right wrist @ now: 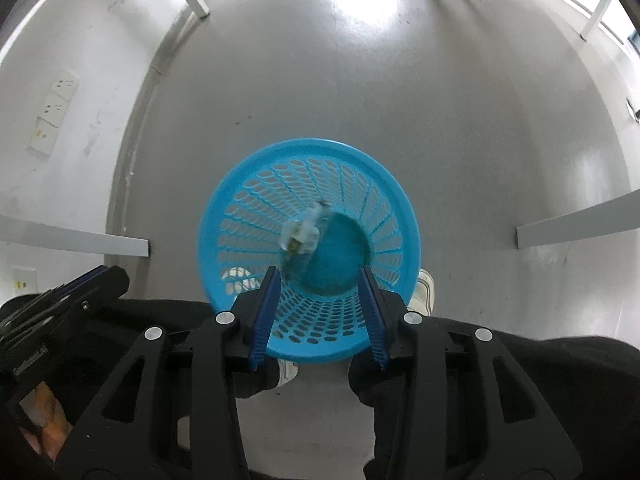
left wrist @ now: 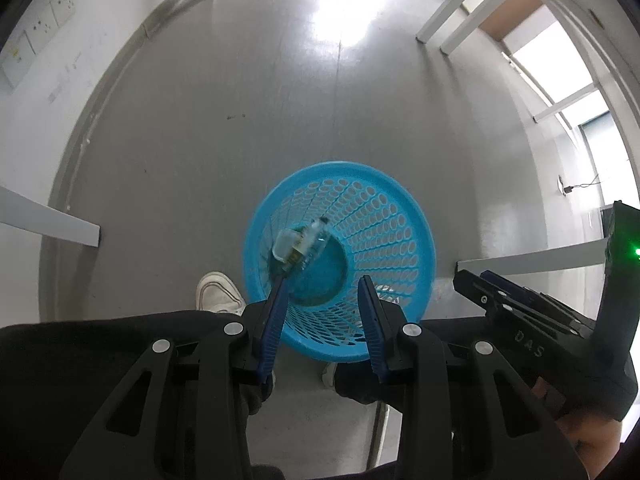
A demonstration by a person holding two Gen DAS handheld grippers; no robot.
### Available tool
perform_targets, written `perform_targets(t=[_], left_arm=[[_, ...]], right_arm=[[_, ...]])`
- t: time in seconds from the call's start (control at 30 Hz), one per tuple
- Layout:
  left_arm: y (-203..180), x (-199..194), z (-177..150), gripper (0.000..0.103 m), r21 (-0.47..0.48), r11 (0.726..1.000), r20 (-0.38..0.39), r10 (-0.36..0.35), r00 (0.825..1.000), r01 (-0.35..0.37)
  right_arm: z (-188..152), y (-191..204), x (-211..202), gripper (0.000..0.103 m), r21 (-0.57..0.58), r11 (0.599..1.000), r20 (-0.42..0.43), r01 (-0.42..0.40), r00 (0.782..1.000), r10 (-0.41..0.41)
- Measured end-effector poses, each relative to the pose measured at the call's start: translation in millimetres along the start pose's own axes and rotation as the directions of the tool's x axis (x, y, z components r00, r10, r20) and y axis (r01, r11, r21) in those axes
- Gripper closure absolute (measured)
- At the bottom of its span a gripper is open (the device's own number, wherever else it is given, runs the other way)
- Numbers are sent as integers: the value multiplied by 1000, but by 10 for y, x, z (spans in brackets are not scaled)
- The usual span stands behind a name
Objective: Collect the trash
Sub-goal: 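Open the left tool over the basket while the right tool releases the wrapper, then move both tools back up to the trash pile on the table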
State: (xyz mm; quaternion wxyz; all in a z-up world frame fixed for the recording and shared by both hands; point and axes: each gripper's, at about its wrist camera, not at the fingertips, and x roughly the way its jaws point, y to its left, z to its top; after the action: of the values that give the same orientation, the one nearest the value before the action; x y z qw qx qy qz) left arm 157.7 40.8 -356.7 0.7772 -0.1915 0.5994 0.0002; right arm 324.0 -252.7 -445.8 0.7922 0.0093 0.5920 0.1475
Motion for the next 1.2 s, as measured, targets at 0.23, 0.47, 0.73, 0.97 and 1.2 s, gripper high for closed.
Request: perform_targets(t=[0.23, 0.47, 0.73, 0.97, 1.2], left_arm=[[-88, -449, -247, 68, 70, 998, 86, 4, 996, -10], [-236, -1048, -502, 64, 144, 989, 186, 8, 983, -35], [-387, -1775, -795, 48, 194, 981, 336, -65, 939, -2], [-380, -2447, -975, 36, 218, 976, 470, -113, 876, 9], [-448, -2952, -987, 27, 234, 972, 550, -125, 826, -8]], right_arm=[[-282, 57, -558, 54, -70, 997, 92, -40, 995, 46], [-630, 24, -1195, 50, -115, 991, 204, -74, 974, 97], [-846, 5, -1807, 44, -156, 984, 315, -85, 940, 132], [-962, 38, -2487, 34, -202, 975, 454, -91, 874, 176], [-939, -11, -3140, 27, -208, 971, 563, -120, 797, 219]])
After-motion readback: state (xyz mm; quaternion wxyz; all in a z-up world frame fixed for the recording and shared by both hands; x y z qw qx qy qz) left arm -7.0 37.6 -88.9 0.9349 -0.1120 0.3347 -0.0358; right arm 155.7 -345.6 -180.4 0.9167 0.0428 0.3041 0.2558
